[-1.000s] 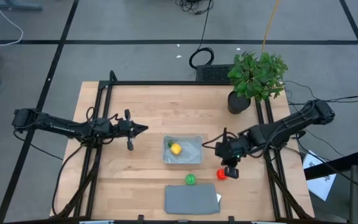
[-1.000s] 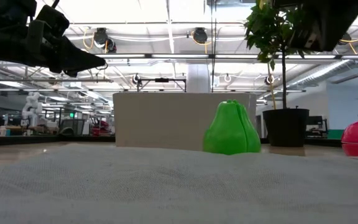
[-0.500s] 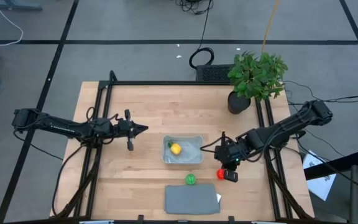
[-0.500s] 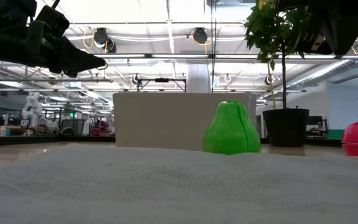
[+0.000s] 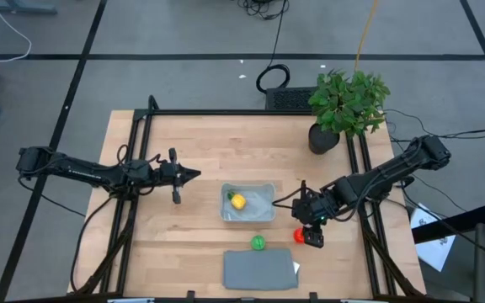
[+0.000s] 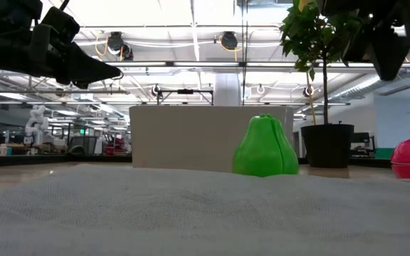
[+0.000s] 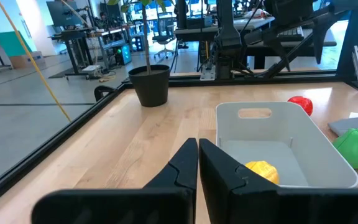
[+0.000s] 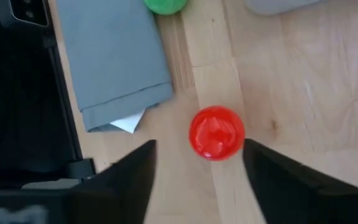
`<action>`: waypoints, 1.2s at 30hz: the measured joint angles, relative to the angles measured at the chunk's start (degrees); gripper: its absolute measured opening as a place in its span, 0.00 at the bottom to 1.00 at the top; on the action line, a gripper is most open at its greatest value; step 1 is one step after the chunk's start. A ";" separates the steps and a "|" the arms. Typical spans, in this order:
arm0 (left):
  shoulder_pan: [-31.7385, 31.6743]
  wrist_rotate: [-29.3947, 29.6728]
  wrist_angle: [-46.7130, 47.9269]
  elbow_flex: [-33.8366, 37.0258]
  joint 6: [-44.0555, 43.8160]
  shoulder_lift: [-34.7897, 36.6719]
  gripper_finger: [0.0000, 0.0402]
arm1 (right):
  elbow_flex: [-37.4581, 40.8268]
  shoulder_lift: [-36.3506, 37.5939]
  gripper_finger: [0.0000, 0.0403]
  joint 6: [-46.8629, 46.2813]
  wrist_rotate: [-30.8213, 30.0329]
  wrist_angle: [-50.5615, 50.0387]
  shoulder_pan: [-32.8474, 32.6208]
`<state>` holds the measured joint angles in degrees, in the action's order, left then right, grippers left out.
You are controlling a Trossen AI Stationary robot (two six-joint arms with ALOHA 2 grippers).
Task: Pick and placing Produce into tupperware
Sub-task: Put the red tomato into the gray bin
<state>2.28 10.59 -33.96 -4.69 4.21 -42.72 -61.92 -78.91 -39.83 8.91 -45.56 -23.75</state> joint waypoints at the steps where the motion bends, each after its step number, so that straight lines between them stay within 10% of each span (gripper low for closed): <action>1: -0.02 0.00 0.10 0.00 0.00 0.00 0.05 | 0.56 0.00 0.64 0.00 0.04 0.43 -0.04; 10: -0.01 0.00 1.41 0.00 0.00 0.00 0.05 | 6.85 0.00 0.88 0.02 0.53 4.60 -0.11; 36: -0.01 0.00 2.31 0.00 0.01 0.00 0.05 | 19.53 0.00 0.89 -3.52 0.15 24.94 -0.68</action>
<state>2.28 10.59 -31.65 -4.69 4.22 -42.73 -42.38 -78.91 -43.35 9.06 -20.62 -24.43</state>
